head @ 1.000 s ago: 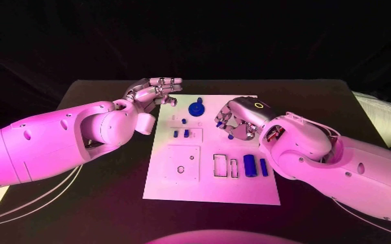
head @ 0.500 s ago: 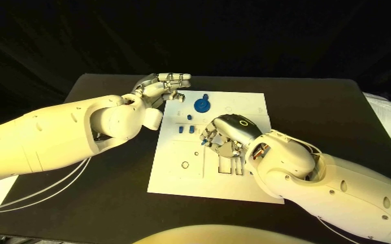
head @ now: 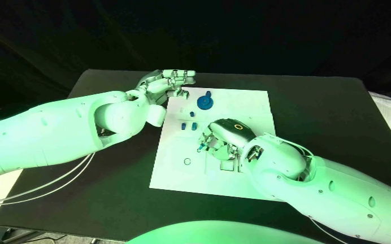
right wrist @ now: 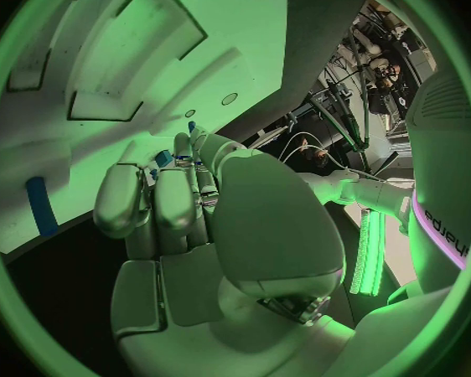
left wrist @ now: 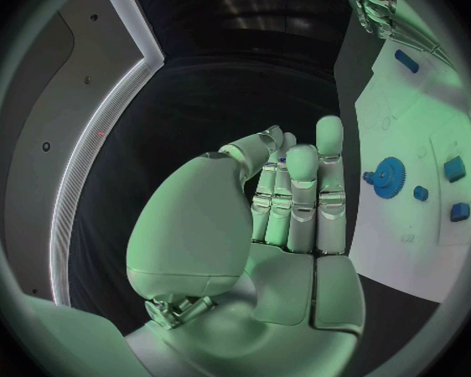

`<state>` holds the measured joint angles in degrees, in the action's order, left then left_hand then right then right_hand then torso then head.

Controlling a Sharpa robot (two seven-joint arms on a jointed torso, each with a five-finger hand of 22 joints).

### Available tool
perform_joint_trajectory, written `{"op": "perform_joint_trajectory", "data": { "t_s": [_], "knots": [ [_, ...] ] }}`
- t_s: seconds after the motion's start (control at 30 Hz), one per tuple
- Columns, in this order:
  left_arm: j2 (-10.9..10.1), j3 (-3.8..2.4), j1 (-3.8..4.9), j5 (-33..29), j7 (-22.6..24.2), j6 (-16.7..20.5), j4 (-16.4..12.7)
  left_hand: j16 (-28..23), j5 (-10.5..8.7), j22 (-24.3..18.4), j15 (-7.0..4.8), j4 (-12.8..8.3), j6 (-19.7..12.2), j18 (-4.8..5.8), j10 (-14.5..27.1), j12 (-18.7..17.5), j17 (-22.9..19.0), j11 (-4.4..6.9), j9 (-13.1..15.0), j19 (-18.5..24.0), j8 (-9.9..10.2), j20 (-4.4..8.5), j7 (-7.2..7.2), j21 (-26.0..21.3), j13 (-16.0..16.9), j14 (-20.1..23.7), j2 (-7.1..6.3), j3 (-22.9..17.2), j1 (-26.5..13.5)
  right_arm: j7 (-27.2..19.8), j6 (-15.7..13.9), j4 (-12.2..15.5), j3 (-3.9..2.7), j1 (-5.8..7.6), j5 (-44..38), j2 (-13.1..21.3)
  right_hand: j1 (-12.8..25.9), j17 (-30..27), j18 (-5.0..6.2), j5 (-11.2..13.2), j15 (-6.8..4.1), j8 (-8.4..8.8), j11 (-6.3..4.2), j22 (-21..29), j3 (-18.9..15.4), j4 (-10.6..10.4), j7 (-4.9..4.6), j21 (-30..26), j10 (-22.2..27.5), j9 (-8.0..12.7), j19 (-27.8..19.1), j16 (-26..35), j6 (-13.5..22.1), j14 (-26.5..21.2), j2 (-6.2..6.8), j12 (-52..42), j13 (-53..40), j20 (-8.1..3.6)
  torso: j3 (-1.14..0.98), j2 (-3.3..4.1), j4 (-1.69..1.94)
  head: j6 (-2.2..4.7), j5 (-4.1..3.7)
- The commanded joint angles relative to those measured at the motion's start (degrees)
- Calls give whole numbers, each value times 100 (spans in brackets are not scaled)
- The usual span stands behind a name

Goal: Assemble the parts on the task board

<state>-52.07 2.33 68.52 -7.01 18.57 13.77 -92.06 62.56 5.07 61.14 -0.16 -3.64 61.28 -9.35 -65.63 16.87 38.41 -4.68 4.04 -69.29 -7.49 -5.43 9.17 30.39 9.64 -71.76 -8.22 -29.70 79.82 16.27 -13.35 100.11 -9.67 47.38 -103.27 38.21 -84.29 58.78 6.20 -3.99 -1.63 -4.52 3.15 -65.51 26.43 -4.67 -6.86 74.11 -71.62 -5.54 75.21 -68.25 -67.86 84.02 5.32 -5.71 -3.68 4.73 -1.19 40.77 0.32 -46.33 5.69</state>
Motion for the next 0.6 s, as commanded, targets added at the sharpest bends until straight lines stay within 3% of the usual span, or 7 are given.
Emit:
{"op": "perform_joint_trajectory", "data": {
  "t_s": [0.03, 0.6],
  "knots": [
    [16, -3, 2, -12, 44, -143, -12, -21, 24, -7, 9, -3, -25, -104, 34, 2, -5, -4, -9, 15, -26, -13, 3, -26, -6, 13, 38, 37, -7, -47, 128, -15, 4, -12, -32, -30, 59, -8, -62, -36, 34, -19, 21, 8, 40, 7, -25, 17, -18, -9, 9, -37, 8, 152, -18, 33, -8, 3, -1, 0, -4, -18, 15],
    [43, -3, 2, -11, 25, -181, -1, -25, 25, -10, 12, -5, -26, -104, 43, 9, -15, -5, -8, 17, -30, -15, 5, -31, -6, 20, 40, 39, -7, 16, 304, -143, 17, -27, -120, -151, 77, -7, -62, -35, 38, -15, 24, 7, 46, 10, -29, 18, -16, -10, 9, -41, 12, 152, -18, 41, -8, 6, -1, -2, -9, -72, 51]
  ]
}}
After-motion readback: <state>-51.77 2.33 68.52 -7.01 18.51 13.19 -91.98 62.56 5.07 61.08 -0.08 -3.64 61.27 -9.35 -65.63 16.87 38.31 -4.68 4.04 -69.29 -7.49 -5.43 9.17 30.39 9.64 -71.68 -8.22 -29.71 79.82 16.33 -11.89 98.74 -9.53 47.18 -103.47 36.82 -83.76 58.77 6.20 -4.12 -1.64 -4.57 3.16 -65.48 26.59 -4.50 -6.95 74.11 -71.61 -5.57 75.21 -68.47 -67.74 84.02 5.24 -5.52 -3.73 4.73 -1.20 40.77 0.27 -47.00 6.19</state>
